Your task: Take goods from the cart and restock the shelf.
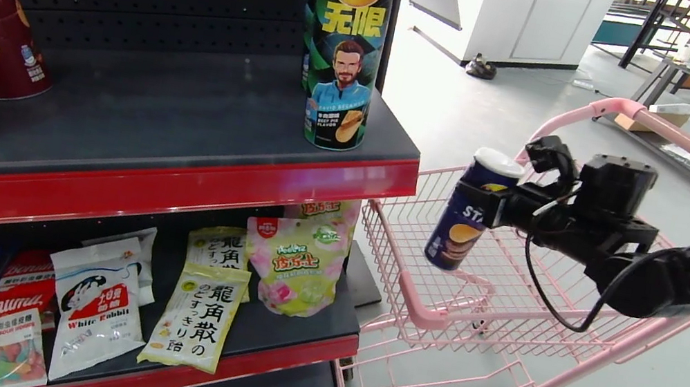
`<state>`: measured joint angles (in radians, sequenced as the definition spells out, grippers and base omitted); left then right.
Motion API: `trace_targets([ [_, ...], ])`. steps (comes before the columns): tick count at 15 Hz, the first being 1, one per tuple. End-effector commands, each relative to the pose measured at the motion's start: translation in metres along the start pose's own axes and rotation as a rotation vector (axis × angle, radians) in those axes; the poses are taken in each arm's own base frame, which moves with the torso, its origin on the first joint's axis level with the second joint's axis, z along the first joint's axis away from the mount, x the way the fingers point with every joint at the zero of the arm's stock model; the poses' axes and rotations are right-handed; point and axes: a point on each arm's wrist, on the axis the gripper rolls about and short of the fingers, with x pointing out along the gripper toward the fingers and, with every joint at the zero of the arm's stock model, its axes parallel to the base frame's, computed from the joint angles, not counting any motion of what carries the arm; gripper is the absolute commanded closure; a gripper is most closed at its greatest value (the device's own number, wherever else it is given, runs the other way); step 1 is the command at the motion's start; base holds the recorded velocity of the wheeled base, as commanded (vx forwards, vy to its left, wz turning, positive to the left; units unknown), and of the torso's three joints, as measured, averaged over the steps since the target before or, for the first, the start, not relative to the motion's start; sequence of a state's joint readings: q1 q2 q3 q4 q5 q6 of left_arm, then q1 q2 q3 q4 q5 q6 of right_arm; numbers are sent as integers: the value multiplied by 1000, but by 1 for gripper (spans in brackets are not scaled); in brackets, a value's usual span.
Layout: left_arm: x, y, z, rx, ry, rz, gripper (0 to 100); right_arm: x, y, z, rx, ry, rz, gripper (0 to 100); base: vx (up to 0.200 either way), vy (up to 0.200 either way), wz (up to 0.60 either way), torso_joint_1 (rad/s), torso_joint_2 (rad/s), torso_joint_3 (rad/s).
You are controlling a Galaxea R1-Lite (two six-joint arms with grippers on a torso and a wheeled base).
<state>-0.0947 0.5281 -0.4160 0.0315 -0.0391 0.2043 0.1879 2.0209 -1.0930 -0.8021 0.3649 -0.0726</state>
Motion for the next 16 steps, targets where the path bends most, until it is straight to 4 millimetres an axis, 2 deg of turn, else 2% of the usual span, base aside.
trace_targets([
  [1,0,0,0,0,-1,-1,0,-64,13,69,-47,-112,-44,100,0,0,0,0,0,0],
  [3,-1,0,0,0,-4,-2,0,-113,31,90,-27,-62,-136,100,0,0,0,0,0,0],
  [5,-1,0,0,0,-7,-6,0,-153,47,98,-23,-42,-216,100,0,0,0,0,0,0],
  [6,-2,0,-1,0,-12,-7,0,-176,61,95,-22,-40,-219,100,0,0,0,0,0,0],
  [7,-3,-1,-1,1,-15,-9,0,-187,65,92,-22,-38,-223,100,0,0,0,0,0,0],
  [8,-3,-1,-1,1,-19,-21,0,-212,76,81,-23,-36,-225,100,0,0,0,0,0,0],
  [10,-3,-1,-3,1,-15,-22,0,-240,86,70,-26,-43,-229,100,0,0,0,0,0,0],
  [11,-3,-1,-4,0,-13,-22,0,-248,88,68,-35,-42,-230,100,0,0,0,0,0,0],
  [13,-2,-1,-3,0,-9,-24,0,-279,99,64,-33,25,-239,100,0,0,0,0,0,0],
  [14,-2,-1,-3,0,-9,-24,0,-279,99,64,-33,25,-239,100,0,0,0,0,0,0],
  [15,-2,-1,-4,0,-9,-23,0,-297,105,60,-26,69,-246,100,0,0,0,0,0,0],
  [16,-3,-1,-4,0,-10,-21,0,-302,108,59,-27,63,-239,100,0,0,0,0,0,0],
])
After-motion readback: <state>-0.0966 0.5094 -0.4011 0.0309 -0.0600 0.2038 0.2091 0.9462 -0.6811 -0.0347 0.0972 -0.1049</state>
